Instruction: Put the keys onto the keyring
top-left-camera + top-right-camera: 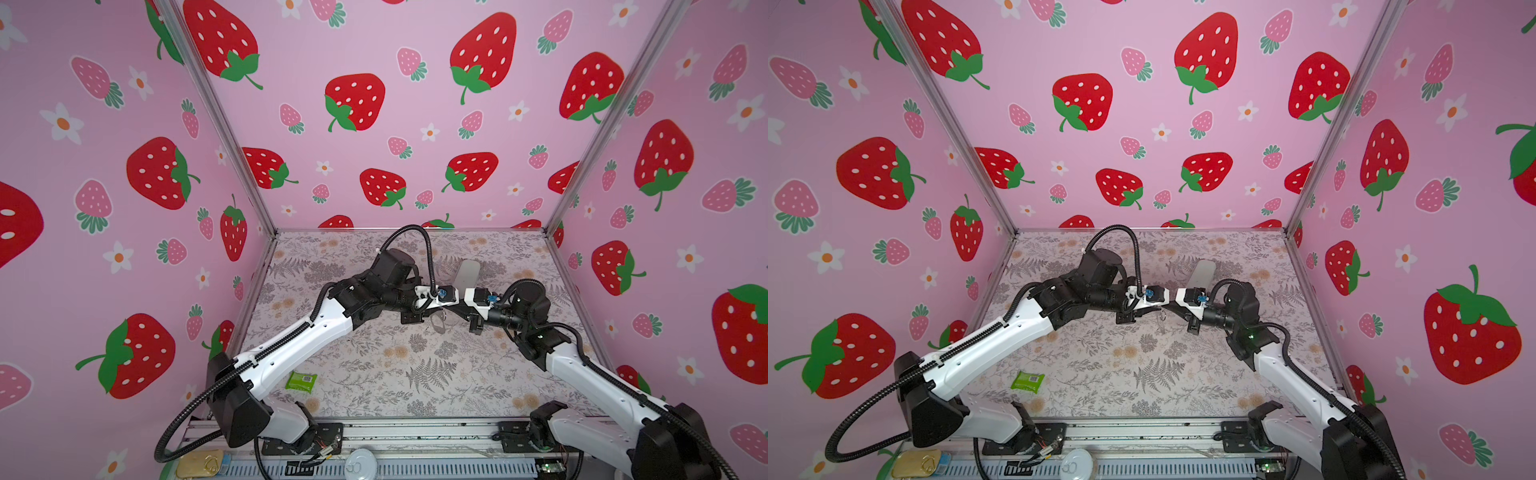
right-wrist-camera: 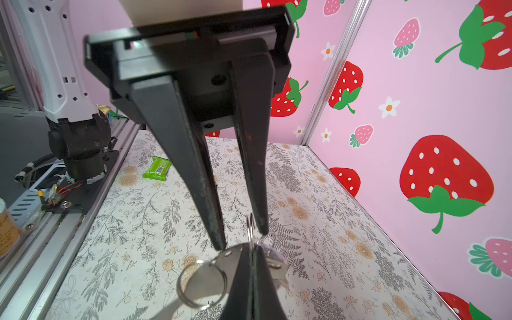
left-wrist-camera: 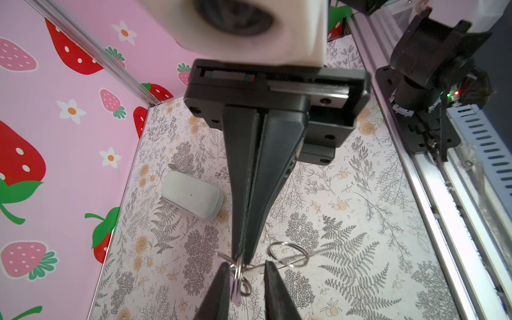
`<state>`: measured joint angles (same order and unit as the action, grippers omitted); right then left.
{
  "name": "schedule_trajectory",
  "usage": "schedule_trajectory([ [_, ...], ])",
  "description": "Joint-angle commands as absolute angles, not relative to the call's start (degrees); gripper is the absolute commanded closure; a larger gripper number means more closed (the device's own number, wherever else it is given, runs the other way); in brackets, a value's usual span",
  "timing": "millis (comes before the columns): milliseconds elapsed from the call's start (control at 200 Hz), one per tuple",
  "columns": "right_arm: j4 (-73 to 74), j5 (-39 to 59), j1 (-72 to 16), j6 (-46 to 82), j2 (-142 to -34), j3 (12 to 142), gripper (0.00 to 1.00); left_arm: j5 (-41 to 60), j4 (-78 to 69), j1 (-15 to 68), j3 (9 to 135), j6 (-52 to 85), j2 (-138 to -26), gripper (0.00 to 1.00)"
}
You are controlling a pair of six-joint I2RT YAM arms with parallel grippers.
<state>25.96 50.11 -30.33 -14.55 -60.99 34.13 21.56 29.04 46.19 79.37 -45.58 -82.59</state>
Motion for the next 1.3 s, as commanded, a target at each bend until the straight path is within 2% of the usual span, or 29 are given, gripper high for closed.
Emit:
schedule_trajectory([
  [0,25.51,50.34,-30.76,-16.26,-61.26,35.98,1.00,19.91,31.55,46.75,82.66,-47.68,-83.42,0.80],
  [110,25.31,49.98,-30.76,-16.35,-61.26,35.96,1.00,19.53,33.05,46.78,83.62,-48.15,-84.01,0.86],
  [445,24.84,49.93,-30.83,-16.35,-61.78,36.60,1.00,18.51,35.24,47.21,84.54,-48.81,-84.42,0.93],
  [465,24.86,50.00,-30.79,-16.28,-61.82,36.65,1.00,18.50,35.28,47.26,84.63,-48.86,-84.54,0.98],
  [525,24.87,50.10,-30.83,-16.15,-61.86,36.87,1.00,18.52,35.96,47.50,85.10,-49.30,-84.94,1.00],
  [715,25.48,49.54,-30.81,-16.16,-61.23,36.29,1.00,19.39,36.19,47.55,85.71,-49.54,-85.35,1.00],
  [785,25.90,47.37,-30.77,-16.35,-60.36,34.99,0.81,21.38,33.43,46.81,84.72,-47.81,-84.25,1.00],
  [895,29.34,45.74,-30.45,-15.69,-58.21,31.25,0.73,27.54,27.83,43.94,81.81,-43.77,-81.60,1.00],
  [1070,32.71,47.62,-29.88,-13.35,-57.20,29.80,0.72,34.54,21.52,41.59,77.79,-39.81,-78.81,1.00],
  [1296,37.17,48.64,-29.89,-12.06,-55.85,29.37,0.72,38.86,16.46,40.69,75.02,-35.87,-77.96,1.00],
])
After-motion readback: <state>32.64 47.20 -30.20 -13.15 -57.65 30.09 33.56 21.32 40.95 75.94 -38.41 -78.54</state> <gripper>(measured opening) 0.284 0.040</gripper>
